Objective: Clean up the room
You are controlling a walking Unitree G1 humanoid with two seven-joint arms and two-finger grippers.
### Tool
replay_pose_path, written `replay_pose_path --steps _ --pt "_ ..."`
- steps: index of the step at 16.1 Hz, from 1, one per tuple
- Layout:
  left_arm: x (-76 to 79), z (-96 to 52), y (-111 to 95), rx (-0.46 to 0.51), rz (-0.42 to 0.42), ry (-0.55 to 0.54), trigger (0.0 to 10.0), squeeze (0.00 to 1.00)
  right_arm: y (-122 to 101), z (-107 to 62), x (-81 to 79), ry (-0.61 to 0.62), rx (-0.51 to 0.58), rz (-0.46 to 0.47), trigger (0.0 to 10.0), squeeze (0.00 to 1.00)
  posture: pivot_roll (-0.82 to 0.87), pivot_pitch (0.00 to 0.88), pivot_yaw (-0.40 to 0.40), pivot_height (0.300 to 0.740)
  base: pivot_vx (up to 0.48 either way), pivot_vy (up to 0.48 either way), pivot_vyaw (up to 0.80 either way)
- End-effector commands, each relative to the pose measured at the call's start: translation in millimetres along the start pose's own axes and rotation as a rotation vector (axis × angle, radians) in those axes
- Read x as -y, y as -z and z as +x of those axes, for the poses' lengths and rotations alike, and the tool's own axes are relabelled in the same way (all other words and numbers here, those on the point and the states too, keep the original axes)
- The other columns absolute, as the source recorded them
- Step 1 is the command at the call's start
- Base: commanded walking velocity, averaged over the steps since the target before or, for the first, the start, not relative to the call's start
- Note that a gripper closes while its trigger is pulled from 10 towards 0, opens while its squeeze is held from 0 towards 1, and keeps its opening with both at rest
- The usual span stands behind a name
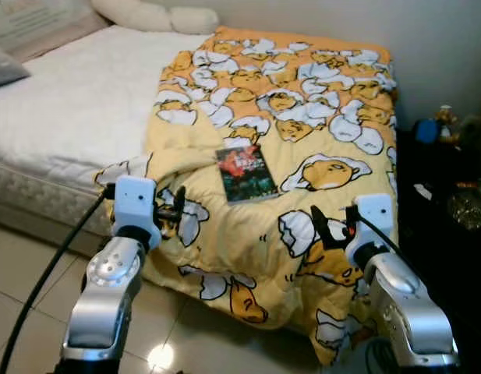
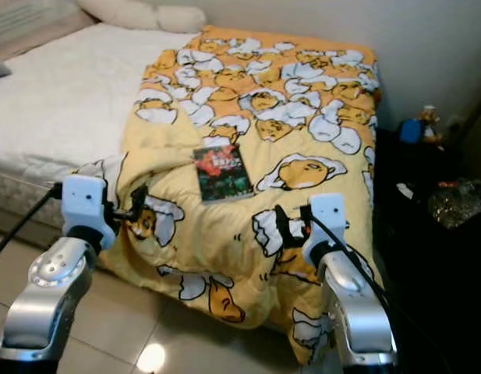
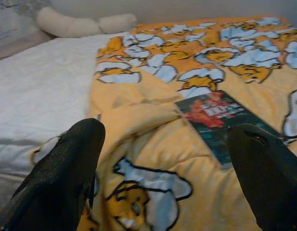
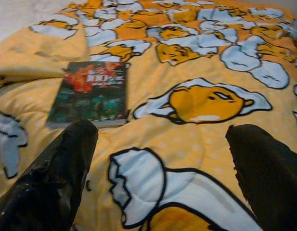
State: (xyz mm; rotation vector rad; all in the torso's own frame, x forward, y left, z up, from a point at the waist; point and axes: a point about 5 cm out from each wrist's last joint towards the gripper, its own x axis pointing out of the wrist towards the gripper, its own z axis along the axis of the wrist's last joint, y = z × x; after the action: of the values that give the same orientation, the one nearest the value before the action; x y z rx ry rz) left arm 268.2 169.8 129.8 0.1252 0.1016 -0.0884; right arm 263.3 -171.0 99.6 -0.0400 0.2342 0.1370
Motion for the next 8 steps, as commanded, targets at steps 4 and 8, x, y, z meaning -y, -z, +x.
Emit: replay_pose_path --steps 4,8 --pt "-0.9 -0.2 -2.8 0.009 0.003 0.018 10.0 0.74 0.9 -0.9 1.1 0.019 -0.007 0.007 10.0 1.0 0.02 0.0 0.026 0.74 0.358 0.0 -0.58" --pt "-0.3 0.2 -1.9 0.008 -0.001 0.025 10.0 0.74 -0.5 -1.5 -1.8 0.001 0.007 0.009 10.0 1.0 0.01 0.0 0.028 0.74 0.381 0.0 0.0"
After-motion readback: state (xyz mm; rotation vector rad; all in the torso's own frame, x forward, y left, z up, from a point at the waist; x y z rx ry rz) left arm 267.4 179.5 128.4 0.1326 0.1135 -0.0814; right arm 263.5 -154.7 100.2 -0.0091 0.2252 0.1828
